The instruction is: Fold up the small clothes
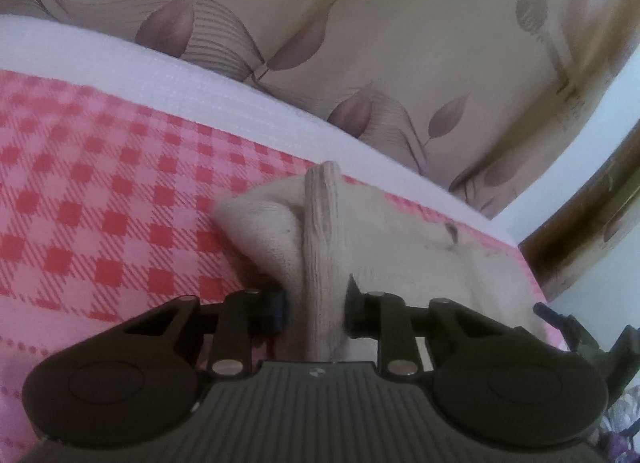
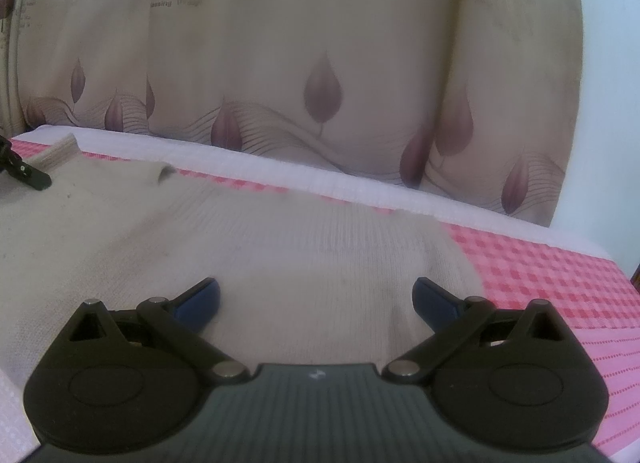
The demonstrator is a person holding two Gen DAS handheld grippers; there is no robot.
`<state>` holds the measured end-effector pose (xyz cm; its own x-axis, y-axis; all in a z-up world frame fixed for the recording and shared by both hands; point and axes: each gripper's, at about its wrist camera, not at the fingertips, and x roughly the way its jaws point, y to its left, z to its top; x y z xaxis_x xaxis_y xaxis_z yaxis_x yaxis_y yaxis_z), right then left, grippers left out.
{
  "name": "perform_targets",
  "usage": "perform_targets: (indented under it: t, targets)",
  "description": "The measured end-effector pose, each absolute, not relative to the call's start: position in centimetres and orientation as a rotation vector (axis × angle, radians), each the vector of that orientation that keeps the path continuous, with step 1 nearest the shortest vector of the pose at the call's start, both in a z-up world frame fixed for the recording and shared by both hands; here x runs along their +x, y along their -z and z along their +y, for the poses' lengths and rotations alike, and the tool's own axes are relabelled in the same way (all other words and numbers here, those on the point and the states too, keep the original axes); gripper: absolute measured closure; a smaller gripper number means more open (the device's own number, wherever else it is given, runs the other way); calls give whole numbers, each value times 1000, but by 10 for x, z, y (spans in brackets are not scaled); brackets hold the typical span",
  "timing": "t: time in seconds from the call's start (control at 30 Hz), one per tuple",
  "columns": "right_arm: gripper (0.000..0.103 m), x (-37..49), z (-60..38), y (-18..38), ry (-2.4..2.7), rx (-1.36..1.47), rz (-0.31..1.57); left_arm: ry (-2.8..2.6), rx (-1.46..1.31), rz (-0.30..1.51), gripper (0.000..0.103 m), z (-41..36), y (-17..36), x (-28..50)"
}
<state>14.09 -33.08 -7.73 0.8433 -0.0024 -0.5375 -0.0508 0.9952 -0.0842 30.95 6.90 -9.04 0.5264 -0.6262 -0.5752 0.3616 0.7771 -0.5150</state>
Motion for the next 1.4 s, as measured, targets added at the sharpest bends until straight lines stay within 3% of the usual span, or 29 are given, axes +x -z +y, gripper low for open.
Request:
perform_targets:
  t: [0.3,0.9,1.17,1.4]
  targets:
    - [0,139,-332,77,-31,-87,558,567,-284,791,83,49,57,296]
    - [0,122,-348,70,-123,35,471,538,-112,874,86,-68,-17,262]
    - [0,114,-354,67,-136,72,432,565,-137,953,89,-137,-9,253]
    - [0,111,-354,65,-169,78,421,572,-254,1025,88,-150,22,254]
